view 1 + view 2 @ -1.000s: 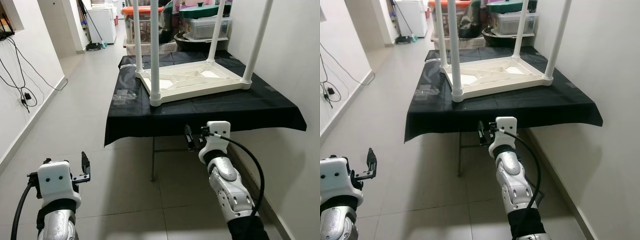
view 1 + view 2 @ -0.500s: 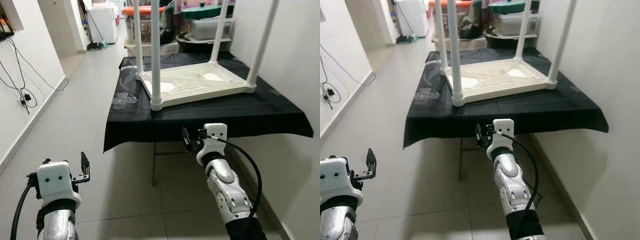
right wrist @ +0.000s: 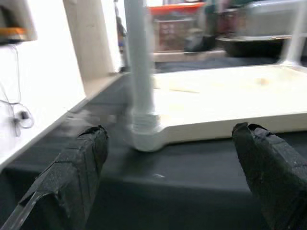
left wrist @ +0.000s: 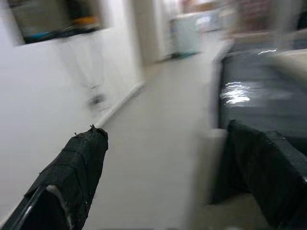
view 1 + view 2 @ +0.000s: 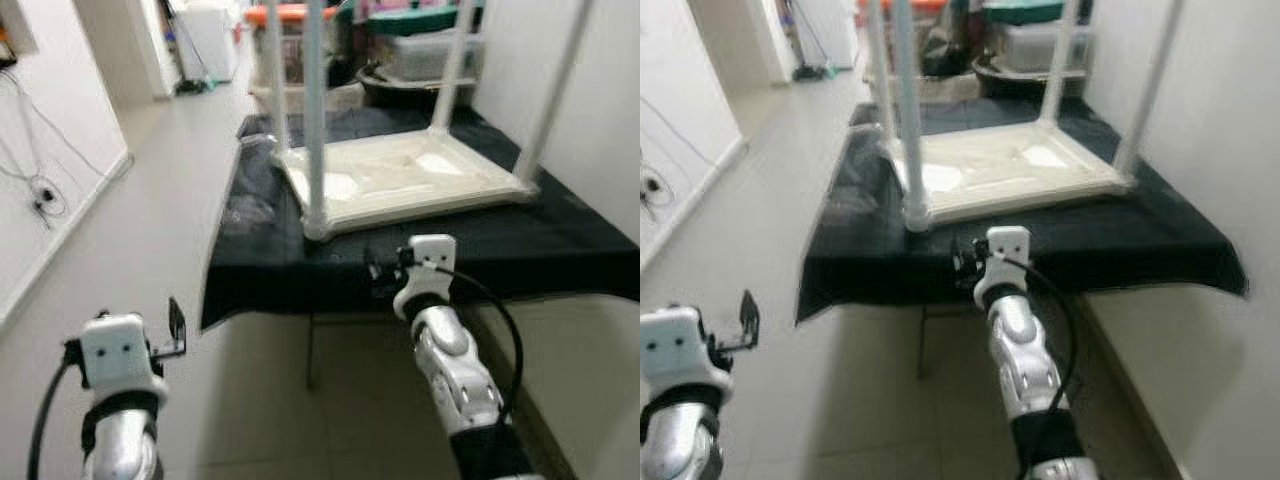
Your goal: Building children table
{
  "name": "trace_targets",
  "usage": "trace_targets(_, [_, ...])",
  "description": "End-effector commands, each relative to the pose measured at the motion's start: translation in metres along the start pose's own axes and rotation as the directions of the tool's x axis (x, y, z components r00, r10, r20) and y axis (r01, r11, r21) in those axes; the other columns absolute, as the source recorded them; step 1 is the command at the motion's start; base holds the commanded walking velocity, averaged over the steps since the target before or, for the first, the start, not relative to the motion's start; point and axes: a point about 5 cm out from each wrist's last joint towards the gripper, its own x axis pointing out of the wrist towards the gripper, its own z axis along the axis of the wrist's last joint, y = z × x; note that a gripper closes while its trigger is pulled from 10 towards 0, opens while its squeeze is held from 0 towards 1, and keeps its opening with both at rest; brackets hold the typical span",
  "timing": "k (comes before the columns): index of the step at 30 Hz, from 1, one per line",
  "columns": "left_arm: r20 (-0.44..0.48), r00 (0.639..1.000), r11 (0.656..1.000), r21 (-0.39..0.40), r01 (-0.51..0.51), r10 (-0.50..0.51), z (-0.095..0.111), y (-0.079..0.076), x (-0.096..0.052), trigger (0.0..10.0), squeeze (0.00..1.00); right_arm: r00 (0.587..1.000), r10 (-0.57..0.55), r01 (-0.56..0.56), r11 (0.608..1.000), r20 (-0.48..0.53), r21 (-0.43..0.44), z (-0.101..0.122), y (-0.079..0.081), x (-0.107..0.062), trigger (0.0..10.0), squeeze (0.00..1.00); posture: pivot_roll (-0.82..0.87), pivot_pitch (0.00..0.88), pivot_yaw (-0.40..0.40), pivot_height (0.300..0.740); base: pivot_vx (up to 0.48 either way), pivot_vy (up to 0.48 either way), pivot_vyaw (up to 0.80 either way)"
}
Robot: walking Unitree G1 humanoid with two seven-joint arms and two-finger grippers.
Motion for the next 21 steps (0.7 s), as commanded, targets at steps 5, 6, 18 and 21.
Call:
trace_targets(5, [0.008,1.000,1.000,-0.004,0.012,-0.012,0.0023,-0.0038,-0.0001,10.0,0.00,0.999,-0.051,0.050,0.999,-0.010,-0.009,-0.0032,-0.0142,-0.0023,10.0,0.00,0.08,0.000,0.002,0.740,0.315,0.000,0.00])
trace_targets(6, [0.008,1.000,1.000,-0.004,0.012,-0.012,0.0023,-0.0038,-0.0001,10.0,0.00,0.999,-0.051,0.050,0.999,-0.010,-0.009,-0.0032,-0.0142,-0.0023,10.0,0.00,0.08,0.000,0.002,0.740,0.315,0.000,0.00])
trace_targets(18, [0.007,1.000,1.000,-0.010,0.013,-0.013,0.0021,-0.0044,0.0001,10.0,0.00,0.999,-0.041,0.041,0.999,-0.005,-0.001,-0.0026,-0.0111,-0.0009,10.0,0.00,0.08,0.000,0.000,0.740,0.317,0.000,0.00])
trace_targets(21, [0.007,1.000,1.000,-0.010,0.014,-0.014,0.0021,-0.0048,0.0000,10.0,0.00,0.999,-0.040,0.040,0.999,-0.008,0.000,-0.0031,-0.0108,-0.0009,10.0,0.00,0.08,0.000,0.000,0.740,0.319,0.000,0.00])
